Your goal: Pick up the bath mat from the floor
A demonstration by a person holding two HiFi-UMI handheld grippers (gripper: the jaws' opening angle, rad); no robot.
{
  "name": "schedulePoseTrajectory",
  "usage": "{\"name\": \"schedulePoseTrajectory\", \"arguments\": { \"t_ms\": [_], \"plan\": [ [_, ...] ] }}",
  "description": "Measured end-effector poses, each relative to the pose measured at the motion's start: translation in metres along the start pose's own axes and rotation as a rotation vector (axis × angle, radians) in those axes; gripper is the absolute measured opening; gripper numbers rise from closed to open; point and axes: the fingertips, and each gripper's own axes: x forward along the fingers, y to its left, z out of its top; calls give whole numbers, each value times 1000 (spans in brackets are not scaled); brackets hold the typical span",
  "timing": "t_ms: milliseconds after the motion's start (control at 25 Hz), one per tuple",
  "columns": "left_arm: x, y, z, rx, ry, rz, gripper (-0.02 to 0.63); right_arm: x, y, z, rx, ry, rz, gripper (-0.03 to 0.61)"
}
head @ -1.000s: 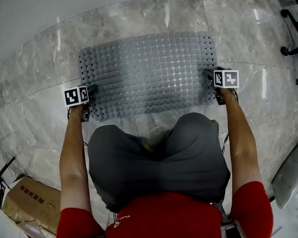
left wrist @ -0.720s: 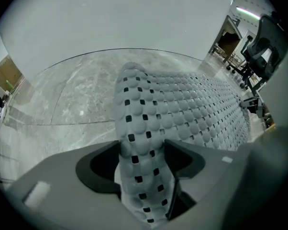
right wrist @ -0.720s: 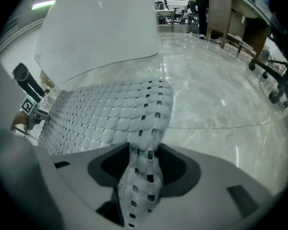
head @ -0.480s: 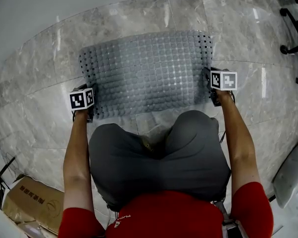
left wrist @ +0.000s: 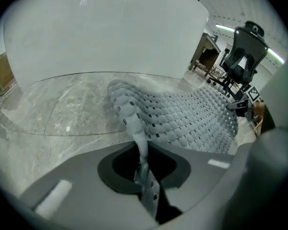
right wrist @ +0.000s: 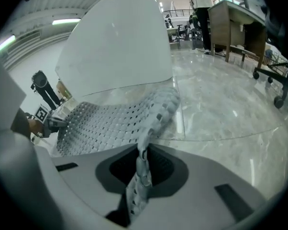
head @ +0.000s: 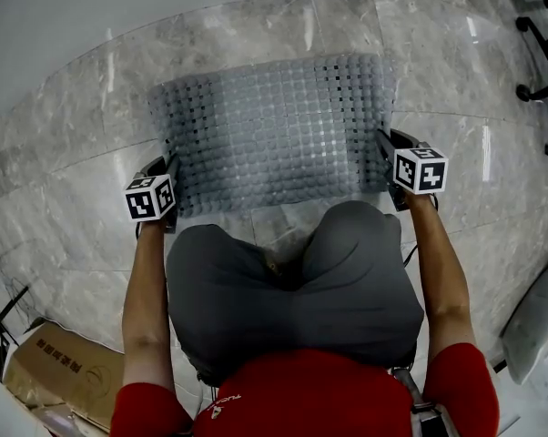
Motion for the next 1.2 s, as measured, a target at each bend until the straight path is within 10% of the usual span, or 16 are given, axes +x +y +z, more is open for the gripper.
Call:
{"name": "schedulePoseTrajectory", "arguments": {
  "t_ms": [1200],
  "plan": [
    [-180,-43,125,56,-538,-26,40,-146,100,151,-69,-501,239,41]
  ]
}}
